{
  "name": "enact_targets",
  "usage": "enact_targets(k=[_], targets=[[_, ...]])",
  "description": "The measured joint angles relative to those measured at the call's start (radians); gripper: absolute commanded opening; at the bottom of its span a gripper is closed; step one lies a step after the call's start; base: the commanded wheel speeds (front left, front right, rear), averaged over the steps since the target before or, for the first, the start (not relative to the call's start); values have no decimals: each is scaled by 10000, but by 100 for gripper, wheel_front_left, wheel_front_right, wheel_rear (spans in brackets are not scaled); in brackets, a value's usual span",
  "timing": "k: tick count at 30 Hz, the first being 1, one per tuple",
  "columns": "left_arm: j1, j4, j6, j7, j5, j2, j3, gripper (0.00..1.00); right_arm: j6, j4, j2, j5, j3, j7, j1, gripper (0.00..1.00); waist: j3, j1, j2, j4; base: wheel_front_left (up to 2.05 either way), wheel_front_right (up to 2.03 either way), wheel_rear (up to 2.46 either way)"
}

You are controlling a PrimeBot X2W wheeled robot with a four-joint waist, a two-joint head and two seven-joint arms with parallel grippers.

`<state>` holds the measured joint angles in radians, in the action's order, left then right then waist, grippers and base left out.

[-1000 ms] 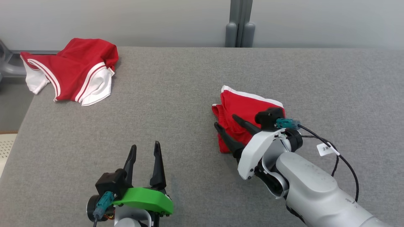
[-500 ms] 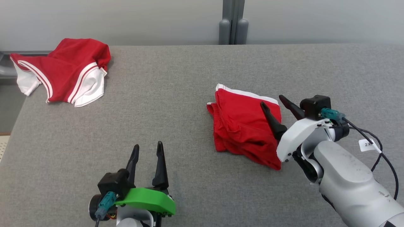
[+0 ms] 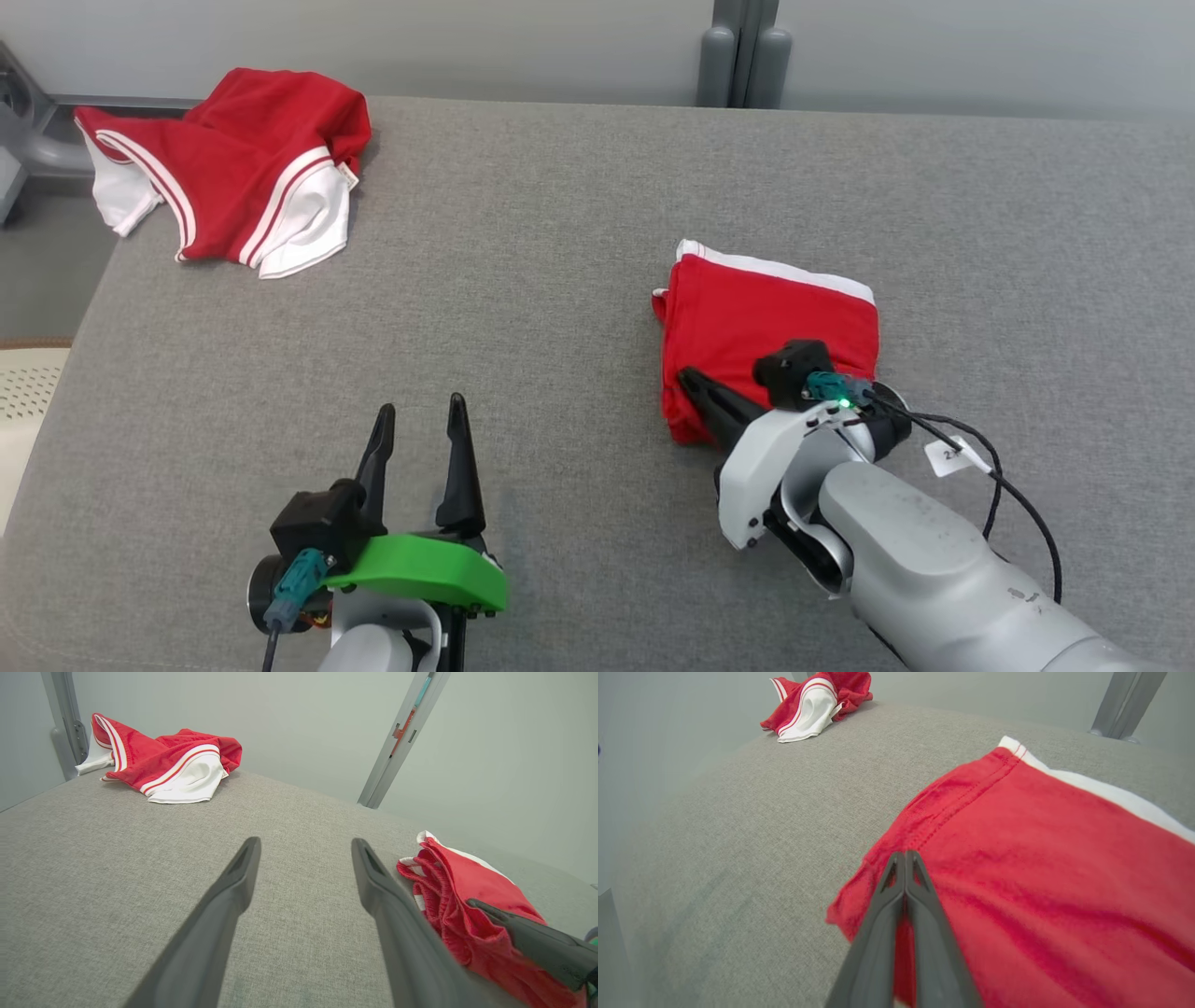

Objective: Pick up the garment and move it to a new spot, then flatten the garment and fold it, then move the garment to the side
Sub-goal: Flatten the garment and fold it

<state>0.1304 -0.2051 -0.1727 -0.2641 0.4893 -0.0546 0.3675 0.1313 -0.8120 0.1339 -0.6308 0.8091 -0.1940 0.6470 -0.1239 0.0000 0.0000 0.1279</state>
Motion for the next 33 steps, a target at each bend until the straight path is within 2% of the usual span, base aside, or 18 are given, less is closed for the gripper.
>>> enact_targets(k=[9,10,11,12,13,14,19,24,33], targets=[[18,-6,12,2,-4,10,-144,100,0,-508,-316,-328,1156,-111,234,0,-66,0,0,85,0,0,0],[17,-12,12,0,-4,12,-171,100,0,-499,-324,-393,1221,-201,259,6,-54,0,0,46,0,0,0],[17,-17,12,2,-4,13,-180,100,2,-489,-326,-474,1258,-293,295,33,-38,0,0,-1,0,0,0],[17,-23,17,0,-4,17,-188,100,0,-464,-314,-529,1273,-366,335,46,-20,0,0,-44,0,0,0],[17,-31,29,0,-10,21,-205,100,0,-405,-299,-570,1269,-437,367,86,5,0,0,-100,0,0,0],[17,-46,58,0,-42,23,-234,100,0,-299,-278,-629,1231,-529,381,100,41,0,0,-177,0,0,0],[38,-142,142,2,-301,-33,-357,100,0,272,-196,-732,520,-675,385,100,219,0,0,-529,0,0,0],[220,-399,314,0,-631,-69,-485,100,0,1133,23,50,-1321,-688,-87,100,464,0,0,-942,0,0,0],[72,-924,665,0,-834,-23,-740,100,0,2255,-159,1810,-4412,-686,-2197,100,993,0,0,-1505,0,0,0]])
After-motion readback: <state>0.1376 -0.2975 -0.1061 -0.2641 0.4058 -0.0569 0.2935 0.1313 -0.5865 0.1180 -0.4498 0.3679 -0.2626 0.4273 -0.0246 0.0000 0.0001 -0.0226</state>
